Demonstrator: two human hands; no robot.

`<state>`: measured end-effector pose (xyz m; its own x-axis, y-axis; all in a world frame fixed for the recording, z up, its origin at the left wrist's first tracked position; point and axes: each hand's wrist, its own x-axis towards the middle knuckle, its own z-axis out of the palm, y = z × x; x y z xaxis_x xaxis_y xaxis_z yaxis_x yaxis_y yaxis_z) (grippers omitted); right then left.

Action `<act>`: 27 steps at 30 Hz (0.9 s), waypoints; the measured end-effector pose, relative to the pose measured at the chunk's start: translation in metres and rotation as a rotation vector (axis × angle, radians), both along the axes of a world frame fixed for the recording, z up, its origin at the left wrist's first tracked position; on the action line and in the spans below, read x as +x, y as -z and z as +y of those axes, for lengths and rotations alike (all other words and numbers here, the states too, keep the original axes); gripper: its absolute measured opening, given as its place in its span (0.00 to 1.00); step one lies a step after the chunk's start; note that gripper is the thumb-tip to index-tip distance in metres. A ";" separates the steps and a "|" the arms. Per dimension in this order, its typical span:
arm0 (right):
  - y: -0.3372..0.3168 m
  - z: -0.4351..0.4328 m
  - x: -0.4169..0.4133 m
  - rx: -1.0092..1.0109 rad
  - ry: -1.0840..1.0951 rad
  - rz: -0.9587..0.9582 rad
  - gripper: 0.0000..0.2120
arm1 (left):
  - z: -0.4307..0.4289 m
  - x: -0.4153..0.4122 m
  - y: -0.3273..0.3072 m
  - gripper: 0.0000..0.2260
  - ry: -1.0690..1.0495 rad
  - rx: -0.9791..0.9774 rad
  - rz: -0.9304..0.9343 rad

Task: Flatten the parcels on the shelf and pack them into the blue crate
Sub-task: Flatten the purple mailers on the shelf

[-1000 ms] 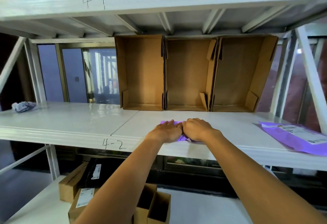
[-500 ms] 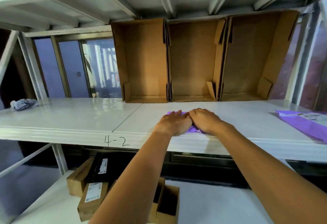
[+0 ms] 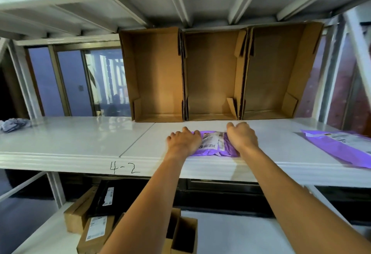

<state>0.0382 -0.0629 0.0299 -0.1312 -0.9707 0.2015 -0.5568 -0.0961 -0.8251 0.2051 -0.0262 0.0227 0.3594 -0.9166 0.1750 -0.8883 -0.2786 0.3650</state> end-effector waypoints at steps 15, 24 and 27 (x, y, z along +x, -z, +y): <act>-0.009 0.012 -0.002 0.077 -0.386 -0.367 0.43 | 0.026 0.002 -0.015 0.28 -0.107 -0.260 0.467; -0.013 0.025 -0.020 0.125 -0.383 -0.736 0.42 | 0.050 0.008 -0.017 0.33 -0.033 -0.276 0.782; -0.015 0.028 -0.024 0.154 -0.443 -0.810 0.44 | 0.060 0.011 -0.018 0.40 0.055 -0.275 0.914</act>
